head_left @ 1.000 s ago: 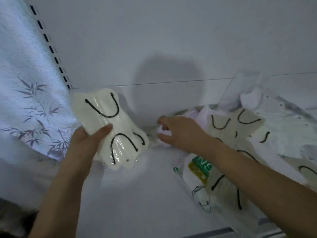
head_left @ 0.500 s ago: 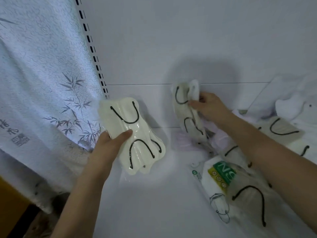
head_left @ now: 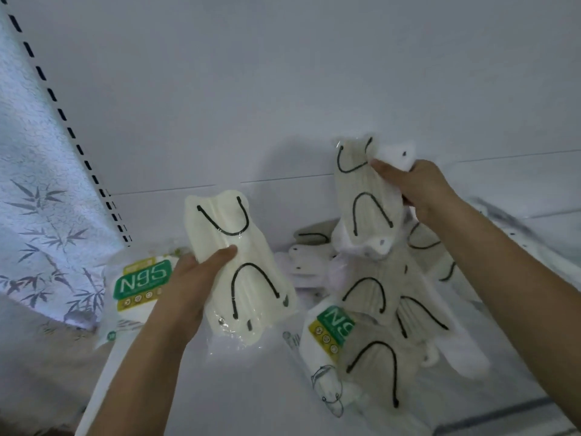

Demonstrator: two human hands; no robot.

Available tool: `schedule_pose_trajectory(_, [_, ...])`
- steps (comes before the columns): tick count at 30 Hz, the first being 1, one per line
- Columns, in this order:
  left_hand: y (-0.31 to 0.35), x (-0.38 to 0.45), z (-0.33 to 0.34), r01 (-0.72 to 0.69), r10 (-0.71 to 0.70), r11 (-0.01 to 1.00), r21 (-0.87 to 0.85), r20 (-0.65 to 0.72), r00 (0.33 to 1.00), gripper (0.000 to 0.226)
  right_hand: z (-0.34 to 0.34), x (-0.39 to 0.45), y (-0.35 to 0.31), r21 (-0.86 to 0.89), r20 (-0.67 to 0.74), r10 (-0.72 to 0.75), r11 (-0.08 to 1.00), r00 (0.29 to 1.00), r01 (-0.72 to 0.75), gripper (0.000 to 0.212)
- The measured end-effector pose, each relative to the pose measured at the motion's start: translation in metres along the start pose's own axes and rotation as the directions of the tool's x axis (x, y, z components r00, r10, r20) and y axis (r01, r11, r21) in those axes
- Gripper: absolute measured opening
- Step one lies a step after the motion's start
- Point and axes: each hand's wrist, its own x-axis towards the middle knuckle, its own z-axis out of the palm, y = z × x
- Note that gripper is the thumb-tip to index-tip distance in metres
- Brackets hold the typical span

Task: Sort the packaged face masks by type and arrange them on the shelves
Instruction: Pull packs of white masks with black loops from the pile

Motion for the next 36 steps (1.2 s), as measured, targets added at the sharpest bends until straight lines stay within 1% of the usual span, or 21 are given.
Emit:
schedule_pose_trajectory(1, [0.001,0.0,0.005,0.0,0.0,1.0,0.004,0.017,1.0,0.018,-0.014,0.005,0.001,-0.186,-0.052,-0.059,0.981,0.997,0.049,0.029])
schedule_pose_trajectory(3, [0.0,-0.001,0.012,-0.011,0.01,1.0,0.023,0.041,0.999,0.014,-0.038,0.011,0.002,-0.554,-0.109,-0.185,0.827,0.977,0.095,0.029])
schedule_pose_trajectory(5, [-0.003,0.0,0.014,-0.011,0.009,0.998,0.057,0.039,0.999,0.016,-0.053,0.011,0.006,-0.704,-0.137,-0.314,0.698,0.94,0.13,0.035])
schedule_pose_trajectory(7, [-0.005,0.001,0.011,-0.015,0.014,0.995,0.1,0.017,1.0,0.018,-0.054,0.003,0.006,-0.797,-0.009,-0.435,0.547,0.9,0.256,0.036])
schedule_pose_trajectory(8, [-0.005,0.001,0.007,-0.017,0.017,0.993,0.117,0.001,1.0,0.018,-0.048,-0.002,0.008,-0.823,0.108,-0.4,0.477,0.91,0.307,0.038])
schedule_pose_trajectory(9, [-0.006,0.001,0.002,-0.021,0.024,0.991,0.132,-0.019,1.0,0.017,-0.04,-0.009,0.012,-0.847,0.225,-0.295,0.412,0.928,0.337,0.043])
schedule_pose_trajectory(10, [-0.005,0.0,-0.006,-0.03,0.036,0.988,0.149,-0.04,0.999,0.015,-0.029,-0.019,0.017,-0.861,0.316,-0.183,0.357,0.931,0.363,0.053])
schedule_pose_trajectory(11, [-0.004,0.0,-0.013,-0.039,0.049,0.985,0.166,-0.06,0.997,0.015,-0.016,-0.031,0.023,-0.855,0.37,-0.162,0.325,0.915,0.404,0.064])
schedule_pose_trajectory(12, [-0.003,0.0,-0.021,-0.043,0.058,0.983,0.178,-0.079,0.995,0.018,0.0,-0.042,0.029,-0.816,0.424,-0.247,0.314,0.872,0.486,0.071])
schedule_pose_trajectory(13, [-0.003,-0.001,-0.027,-0.042,0.061,0.982,0.184,-0.095,0.994,0.022,0.02,-0.054,0.035,-0.752,0.485,-0.367,0.287,0.794,0.593,0.074])
schedule_pose_trajectory(14, [-0.003,-0.002,-0.032,-0.041,0.062,0.982,0.184,-0.106,0.992,0.024,0.041,-0.063,0.041,-0.684,0.559,-0.428,0.247,0.71,0.687,0.074])
schedule_pose_trajectory(15, [-0.004,-0.004,-0.035,-0.042,0.064,0.981,0.188,-0.113,0.991,0.022,0.061,-0.069,0.049,-0.63,0.651,-0.397,0.191,0.646,0.753,0.074])
schedule_pose_trajectory(16, [-0.006,-0.007,-0.037,-0.042,0.065,0.98,0.193,-0.113,0.991,0.02,0.081,-0.07,0.059,-0.609,0.726,-0.291,0.15,0.623,0.779,0.075])
schedule_pose_trajectory(18, [-0.011,-0.012,-0.038,-0.035,0.056,0.981,0.19,-0.106,0.993,0.018,0.114,-0.065,0.078,-0.659,0.747,-0.053,0.075,0.663,0.748,0.071])
schedule_pose_trajectory(19, [-0.013,-0.015,-0.039,-0.028,0.048,0.982,0.188,-0.1,0.994,0.019,0.122,-0.057,0.085,-0.687,0.724,-0.015,0.082,0.69,0.722,0.063])
schedule_pose_trajectory(20, [-0.016,-0.018,-0.041,-0.023,0.041,0.982,0.189,-0.095,0.995,0.02,0.126,-0.048,0.086,-0.705,0.699,-0.014,0.148,0.715,0.693,0.048])
schedule_pose_trajectory(22, [-0.02,-0.022,-0.046,-0.013,0.033,0.981,0.194,-0.098,0.995,0.022,0.125,-0.025,0.079,-0.679,0.67,-0.044,0.366,0.741,0.636,0.024])
schedule_pose_trajectory(26, [-0.025,-0.022,-0.054,0.006,0.012,0.988,0.155,-0.115,0.993,0.026,0.1,0.007,0.047,-0.658,0.512,-0.1,0.593,0.853,0.464,0.035])
schedule_pose_trajectory(29, [-0.028,-0.019,-0.046,0.003,0.012,0.994,0.108,-0.142,0.99,0.02,0.08,0.013,0.041,-0.471,0.393,-0.109,0.829,0.913,0.301,0.042])
schedule_pose_trajectory(31, [-0.028,-0.017,-0.035,0.001,0.012,0.995,0.1,-0.136,0.991,0.019,0.067,0.015,0.039,-0.353,0.327,-0.119,0.905,0.938,0.237,0.04])
schedule_pose_trajectory(36, [-0.024,-0.008,-0.001,0.008,-0.002,0.998,0.063,-0.09,0.996,0.014,0.031,0.023,0.026,-0.103,0.205,-0.148,0.98,0.967,0.172,0.031])
